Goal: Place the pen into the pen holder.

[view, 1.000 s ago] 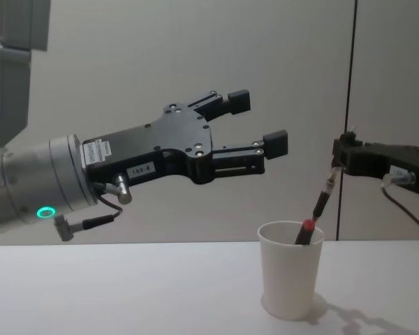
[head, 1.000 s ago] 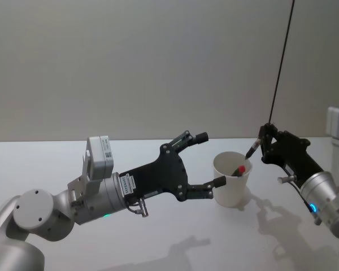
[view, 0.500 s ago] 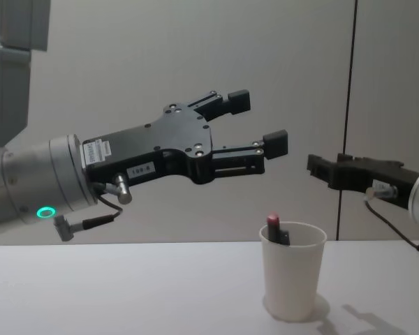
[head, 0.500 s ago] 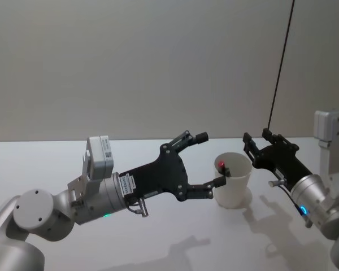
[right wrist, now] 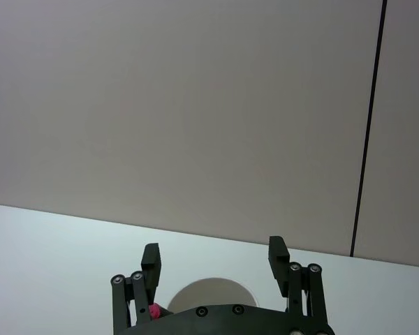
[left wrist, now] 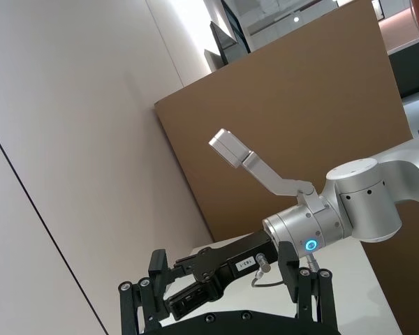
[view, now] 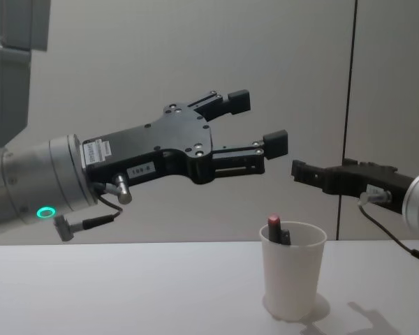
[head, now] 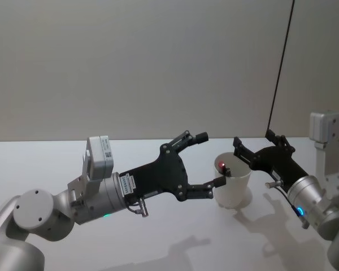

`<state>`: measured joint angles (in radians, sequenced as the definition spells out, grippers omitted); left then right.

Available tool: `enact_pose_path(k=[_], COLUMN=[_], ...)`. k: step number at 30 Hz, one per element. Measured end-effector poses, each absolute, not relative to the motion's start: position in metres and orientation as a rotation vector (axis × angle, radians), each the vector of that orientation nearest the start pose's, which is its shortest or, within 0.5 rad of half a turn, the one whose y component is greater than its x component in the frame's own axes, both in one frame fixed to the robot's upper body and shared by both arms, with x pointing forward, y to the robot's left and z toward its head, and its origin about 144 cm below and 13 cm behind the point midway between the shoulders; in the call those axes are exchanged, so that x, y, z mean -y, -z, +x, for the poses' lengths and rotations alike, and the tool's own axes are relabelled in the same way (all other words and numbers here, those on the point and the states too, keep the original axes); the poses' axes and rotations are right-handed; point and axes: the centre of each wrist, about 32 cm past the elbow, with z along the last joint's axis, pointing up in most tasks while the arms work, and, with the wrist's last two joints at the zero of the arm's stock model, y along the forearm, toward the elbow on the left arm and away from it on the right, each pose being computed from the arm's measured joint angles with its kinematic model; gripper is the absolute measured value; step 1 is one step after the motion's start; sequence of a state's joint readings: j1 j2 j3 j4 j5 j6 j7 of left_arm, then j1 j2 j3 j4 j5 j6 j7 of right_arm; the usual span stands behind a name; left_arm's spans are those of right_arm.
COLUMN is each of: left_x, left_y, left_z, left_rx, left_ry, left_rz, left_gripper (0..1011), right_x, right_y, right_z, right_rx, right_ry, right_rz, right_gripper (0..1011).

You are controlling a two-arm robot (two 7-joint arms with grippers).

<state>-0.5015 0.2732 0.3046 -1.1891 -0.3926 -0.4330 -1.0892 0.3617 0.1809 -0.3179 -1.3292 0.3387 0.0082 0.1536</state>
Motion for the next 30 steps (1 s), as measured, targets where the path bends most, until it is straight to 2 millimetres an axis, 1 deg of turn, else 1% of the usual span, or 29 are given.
enact_pose_path(k=[3, 30], left_x=[-0.2528, -0.2528], left_y=[-1.2103, -1.2103], left_z=[0.5874, 0.5874], left_rx=[0.451, 0.451], left_ry=[-0.31, -0.31], left_rz=[-0.166, -0.166], left_gripper=[1004, 1004], right_x=[0.1969, 0.1959], right_y=[-1.1858, -1.1848], right_z=[0.5497, 0.5503], right_rx=[-0.018, -0.02], right_ry=[1.155, 1.151], right_rz=[0.082, 0.081], right_gripper=[1001, 1001])
